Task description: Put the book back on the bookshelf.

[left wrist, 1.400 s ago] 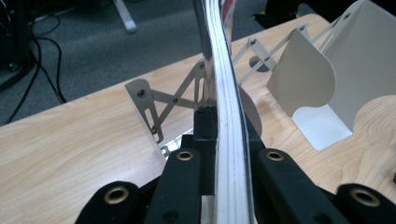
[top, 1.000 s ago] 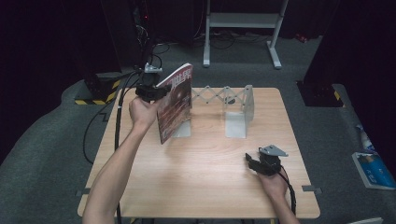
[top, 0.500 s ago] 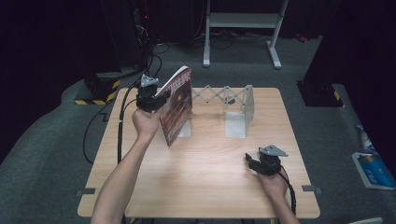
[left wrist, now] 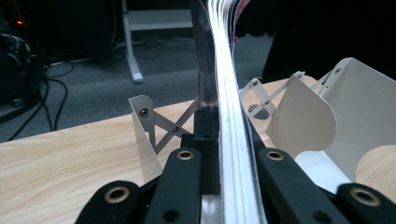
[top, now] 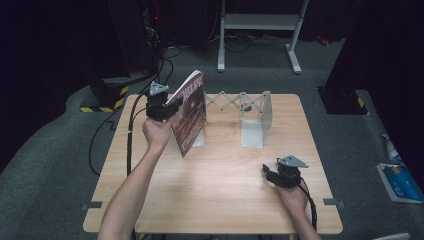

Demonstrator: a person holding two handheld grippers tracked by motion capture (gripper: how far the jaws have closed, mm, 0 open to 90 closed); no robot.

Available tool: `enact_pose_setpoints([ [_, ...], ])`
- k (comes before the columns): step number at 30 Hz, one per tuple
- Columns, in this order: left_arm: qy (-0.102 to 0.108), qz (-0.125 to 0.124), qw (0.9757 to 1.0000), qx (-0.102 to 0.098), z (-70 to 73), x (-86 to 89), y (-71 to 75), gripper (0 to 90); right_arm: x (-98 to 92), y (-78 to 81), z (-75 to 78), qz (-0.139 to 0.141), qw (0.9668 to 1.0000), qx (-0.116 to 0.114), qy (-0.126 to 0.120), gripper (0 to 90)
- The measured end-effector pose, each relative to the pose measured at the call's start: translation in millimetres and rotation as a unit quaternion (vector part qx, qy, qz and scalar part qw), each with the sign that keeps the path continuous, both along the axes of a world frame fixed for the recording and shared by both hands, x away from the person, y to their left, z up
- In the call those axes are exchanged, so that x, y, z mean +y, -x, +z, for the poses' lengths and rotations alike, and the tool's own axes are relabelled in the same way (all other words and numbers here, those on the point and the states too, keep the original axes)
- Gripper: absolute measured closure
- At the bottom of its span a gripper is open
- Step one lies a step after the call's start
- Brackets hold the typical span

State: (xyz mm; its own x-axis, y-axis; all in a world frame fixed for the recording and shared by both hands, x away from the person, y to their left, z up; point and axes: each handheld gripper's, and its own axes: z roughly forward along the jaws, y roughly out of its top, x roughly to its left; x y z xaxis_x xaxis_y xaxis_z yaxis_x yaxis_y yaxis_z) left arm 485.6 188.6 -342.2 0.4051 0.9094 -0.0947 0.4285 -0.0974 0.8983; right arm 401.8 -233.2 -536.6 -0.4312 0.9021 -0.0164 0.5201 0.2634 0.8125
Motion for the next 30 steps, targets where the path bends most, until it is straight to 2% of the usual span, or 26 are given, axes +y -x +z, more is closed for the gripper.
enact_pose_setpoints([
  [9,0.002,-0.008,0.9998,0.017,1.4,7.8,-4.2,82.9,0.1,-0.1,0.0,0.0,1.0,0.0,0.001,34.2],
  [16,0.004,-0.004,0.9996,0.029,2.7,12.5,-5.9,81.7,0.1,0.0,-0.1,0.0,1.0,-0.001,0.001,34.2],
  [20,0.01,-0.013,0.999,0.041,3.1,17.6,-6.9,79.8,0.2,0.0,-0.1,0.0,1.0,0.0,0.0,34.2],
  [30,0.012,-0.008,0.9984,0.055,0.6,25.7,-9.5,78.4,0.2,0.2,0.0,-0.001,1.0,0.001,0.0,34.2],
])
